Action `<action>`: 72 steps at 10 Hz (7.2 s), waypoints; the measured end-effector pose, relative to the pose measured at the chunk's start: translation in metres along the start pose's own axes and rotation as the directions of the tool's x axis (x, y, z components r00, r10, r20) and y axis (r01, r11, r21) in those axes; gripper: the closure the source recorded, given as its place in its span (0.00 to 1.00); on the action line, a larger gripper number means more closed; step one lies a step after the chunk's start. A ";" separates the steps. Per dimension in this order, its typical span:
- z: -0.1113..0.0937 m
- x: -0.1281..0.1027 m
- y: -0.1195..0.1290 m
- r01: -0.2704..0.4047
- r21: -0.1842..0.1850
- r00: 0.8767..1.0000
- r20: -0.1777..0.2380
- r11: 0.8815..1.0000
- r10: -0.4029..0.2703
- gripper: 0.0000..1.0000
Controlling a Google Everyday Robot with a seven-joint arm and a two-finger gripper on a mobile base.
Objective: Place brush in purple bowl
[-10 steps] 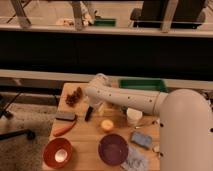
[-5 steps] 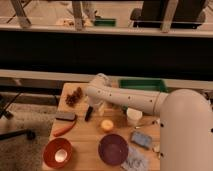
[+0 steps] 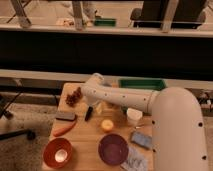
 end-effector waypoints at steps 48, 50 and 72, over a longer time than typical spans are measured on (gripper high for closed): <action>0.007 0.015 0.000 0.035 -0.055 0.997 -0.064 0.998 -0.039 1.00; 0.001 0.013 0.000 0.039 -0.046 0.998 -0.055 0.998 -0.042 1.00; -0.050 -0.011 0.029 0.073 0.011 0.995 0.066 0.997 -0.073 1.00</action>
